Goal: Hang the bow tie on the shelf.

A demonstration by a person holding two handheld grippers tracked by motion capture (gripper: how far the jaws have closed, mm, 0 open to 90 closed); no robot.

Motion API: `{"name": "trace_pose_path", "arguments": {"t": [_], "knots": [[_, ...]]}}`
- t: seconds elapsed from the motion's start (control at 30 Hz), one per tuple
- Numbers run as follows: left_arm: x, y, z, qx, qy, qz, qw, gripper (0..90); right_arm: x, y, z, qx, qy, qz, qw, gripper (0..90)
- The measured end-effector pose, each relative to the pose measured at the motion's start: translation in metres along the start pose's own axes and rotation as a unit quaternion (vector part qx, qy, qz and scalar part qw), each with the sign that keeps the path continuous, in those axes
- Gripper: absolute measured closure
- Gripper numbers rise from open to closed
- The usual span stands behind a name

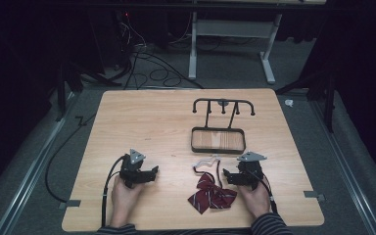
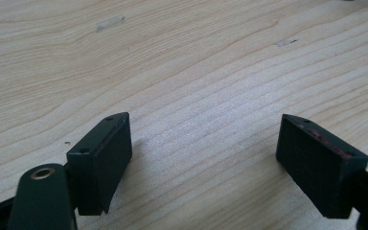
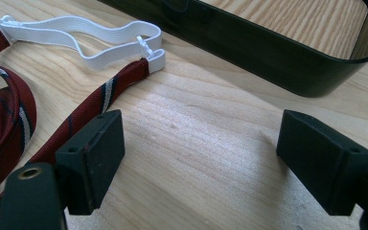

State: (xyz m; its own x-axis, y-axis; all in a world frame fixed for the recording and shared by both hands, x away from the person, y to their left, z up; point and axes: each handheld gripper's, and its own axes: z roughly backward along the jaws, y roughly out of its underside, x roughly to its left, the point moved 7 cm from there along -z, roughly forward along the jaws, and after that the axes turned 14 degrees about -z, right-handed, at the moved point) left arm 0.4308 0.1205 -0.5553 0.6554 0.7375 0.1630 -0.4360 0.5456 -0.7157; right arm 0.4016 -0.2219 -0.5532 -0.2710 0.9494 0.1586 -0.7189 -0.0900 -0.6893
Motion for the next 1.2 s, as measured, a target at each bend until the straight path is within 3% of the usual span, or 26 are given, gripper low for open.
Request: {"name": "trace_pose_path", "arguments": {"t": [0.47,0.8,0.93,1.2], "knots": [[0.0,0.0,0.0,0.0,0.001,0.001,1.0,20.3,-0.002,0.0,0.001,-0.004,0.003,-0.004,1.0,23.6],[0.0,0.0,0.001,0.0,0.001,0.0,1.0,20.3,-0.007,-0.002,0.004,-0.014,0.013,-0.016,0.9997,37.2],[0.0,0.0,0.001,0.0,0.001,0.0,1.0,20.3,-0.008,-0.001,0.008,-0.014,-0.002,-0.035,0.9993,42.4],[0.0,0.0,0.001,-0.001,0.001,0.001,1.0,20.3,-0.001,-0.004,0.021,-0.023,-0.023,-0.038,0.9987,47.5]]}}
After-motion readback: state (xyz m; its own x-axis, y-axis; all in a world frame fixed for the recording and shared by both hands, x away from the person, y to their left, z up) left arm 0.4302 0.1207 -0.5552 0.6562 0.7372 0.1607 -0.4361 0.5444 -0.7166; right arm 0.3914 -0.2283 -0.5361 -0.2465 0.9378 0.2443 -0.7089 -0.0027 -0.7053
